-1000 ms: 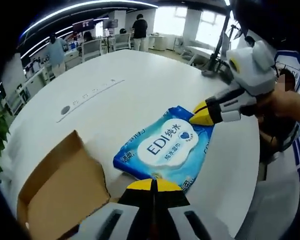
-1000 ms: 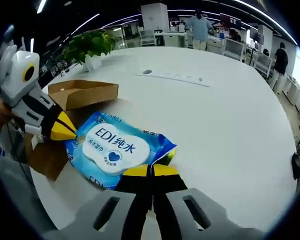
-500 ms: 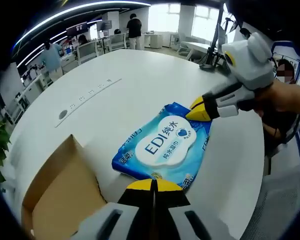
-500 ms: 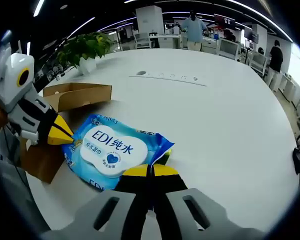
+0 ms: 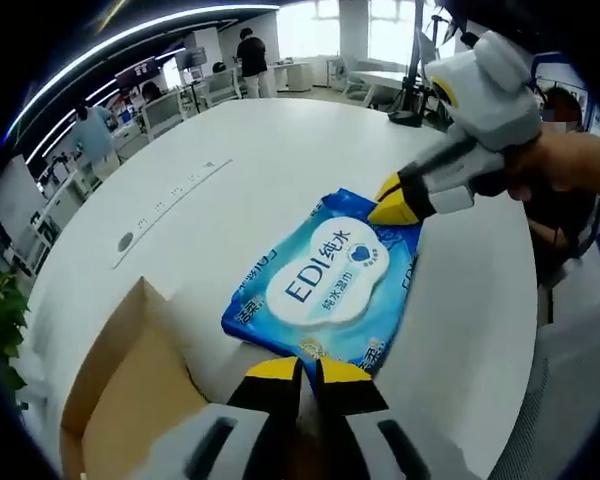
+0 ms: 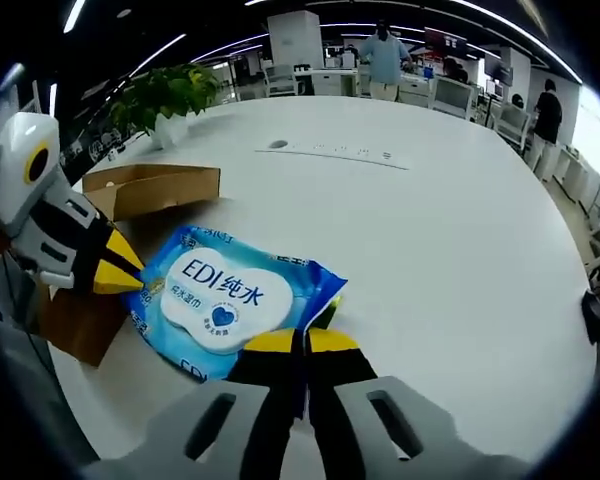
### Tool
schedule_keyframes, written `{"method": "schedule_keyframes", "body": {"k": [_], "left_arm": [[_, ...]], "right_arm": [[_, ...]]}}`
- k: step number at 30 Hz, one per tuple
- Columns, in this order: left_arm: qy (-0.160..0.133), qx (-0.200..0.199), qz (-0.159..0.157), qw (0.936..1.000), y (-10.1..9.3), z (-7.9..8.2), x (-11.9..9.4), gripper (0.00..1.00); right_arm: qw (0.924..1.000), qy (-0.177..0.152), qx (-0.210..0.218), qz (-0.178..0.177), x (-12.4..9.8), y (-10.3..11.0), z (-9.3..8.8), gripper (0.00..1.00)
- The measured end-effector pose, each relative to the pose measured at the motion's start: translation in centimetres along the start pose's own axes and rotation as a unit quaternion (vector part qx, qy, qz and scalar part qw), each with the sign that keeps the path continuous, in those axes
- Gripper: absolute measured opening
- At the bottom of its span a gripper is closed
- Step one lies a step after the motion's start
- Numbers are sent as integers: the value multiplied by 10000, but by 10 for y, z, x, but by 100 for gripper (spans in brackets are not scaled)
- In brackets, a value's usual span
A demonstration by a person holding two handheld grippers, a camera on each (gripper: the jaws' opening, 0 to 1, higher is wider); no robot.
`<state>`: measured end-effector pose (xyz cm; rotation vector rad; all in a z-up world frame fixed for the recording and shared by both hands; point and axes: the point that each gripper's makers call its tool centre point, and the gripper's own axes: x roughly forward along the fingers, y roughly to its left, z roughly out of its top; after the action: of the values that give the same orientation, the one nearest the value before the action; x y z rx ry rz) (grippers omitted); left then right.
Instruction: Operate the shoe box by opening the lid, removing the specified soft item, and placing it in the target area until the item is outside and the box remains undamaged.
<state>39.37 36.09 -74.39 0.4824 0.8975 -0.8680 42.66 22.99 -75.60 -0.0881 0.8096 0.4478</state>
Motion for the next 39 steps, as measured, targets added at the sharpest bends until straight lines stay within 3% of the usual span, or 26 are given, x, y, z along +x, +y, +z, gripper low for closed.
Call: {"method": "schedule_keyframes", "body": {"k": [9, 24, 39], "left_arm": [[-131, -106, -88, 9998, -7, 1, -6, 23], [-566, -619, -383, 9957, -13, 5, -35, 29], [-857, -887, -389, 9916, 0, -4, -73, 32]], "right_arm": [[9997, 119, -209, -29, -10, 0, -7, 10], [9972, 219, -712, 70, -38, 12, -3, 24], [9915, 230, -1261, 233, -65, 37, 13, 26]]}}
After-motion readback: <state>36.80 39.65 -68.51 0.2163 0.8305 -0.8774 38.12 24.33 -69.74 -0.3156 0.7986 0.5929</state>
